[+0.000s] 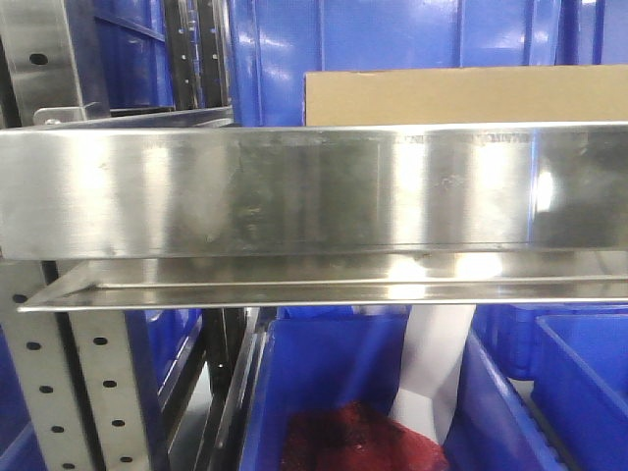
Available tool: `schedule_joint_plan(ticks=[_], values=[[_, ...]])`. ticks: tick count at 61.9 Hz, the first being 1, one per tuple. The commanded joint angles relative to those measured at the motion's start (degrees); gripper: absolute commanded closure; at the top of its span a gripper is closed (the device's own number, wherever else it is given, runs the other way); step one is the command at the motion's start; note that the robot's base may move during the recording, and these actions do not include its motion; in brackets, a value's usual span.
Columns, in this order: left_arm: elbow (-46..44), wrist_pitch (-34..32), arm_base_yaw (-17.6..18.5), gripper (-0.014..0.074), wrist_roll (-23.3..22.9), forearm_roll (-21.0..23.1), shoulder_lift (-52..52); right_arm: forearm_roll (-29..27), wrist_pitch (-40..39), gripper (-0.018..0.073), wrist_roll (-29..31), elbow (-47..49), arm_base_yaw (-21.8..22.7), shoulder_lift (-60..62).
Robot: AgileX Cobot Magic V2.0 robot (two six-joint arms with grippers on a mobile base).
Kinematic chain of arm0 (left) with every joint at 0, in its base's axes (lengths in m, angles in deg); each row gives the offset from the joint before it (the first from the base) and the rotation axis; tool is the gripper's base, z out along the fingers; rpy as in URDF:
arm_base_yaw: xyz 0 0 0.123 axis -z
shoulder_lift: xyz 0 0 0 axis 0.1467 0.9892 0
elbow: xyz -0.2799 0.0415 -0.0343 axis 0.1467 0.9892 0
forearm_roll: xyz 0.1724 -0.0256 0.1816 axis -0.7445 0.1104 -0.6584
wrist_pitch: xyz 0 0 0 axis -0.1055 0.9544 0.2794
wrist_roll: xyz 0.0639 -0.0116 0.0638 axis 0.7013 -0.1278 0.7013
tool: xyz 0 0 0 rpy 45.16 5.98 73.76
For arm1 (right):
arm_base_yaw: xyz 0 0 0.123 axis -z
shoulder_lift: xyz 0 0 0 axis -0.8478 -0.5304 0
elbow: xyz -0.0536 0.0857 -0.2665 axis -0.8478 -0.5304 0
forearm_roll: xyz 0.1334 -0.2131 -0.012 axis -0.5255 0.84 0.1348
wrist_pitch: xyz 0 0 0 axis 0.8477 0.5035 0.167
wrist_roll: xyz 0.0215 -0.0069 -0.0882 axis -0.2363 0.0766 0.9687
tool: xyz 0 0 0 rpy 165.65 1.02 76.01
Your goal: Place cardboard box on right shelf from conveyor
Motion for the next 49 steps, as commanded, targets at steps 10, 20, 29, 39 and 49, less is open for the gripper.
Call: schedule_joint_plan(ticks=[10, 20, 29, 39, 49], values=[[0.5, -5.1, -0.1, 0.0713, 0.0, 0.3, -0.8, -0.4, -6.4, 0.0491, -0.4, 0.2, 0.3, 1.1], [0.5, -5.1, -0.1, 0.0713, 0.0, 0.3, -0.8, -0.4, -6.4, 0.0491, -0.4, 0.2, 0.3, 1.1], [0.5, -5.1, -0.1, 0.0712, 0.0, 0.3, -0.8, -0.4, -6.4, 0.0491, -0.4, 0.2, 0.3, 1.1], [0.5, -5.1, -0.1, 0.0713, 0.0, 0.3, -0.8, -0.4, -6.4, 0.0491, -0.4, 0.2, 0.3, 1.1], [0.5, -5.1, -0.1, 0.0713, 0.0, 0.3, -0.8, -0.4, -6.4, 0.0491, -0.4, 0.2, 0.3, 1.1]])
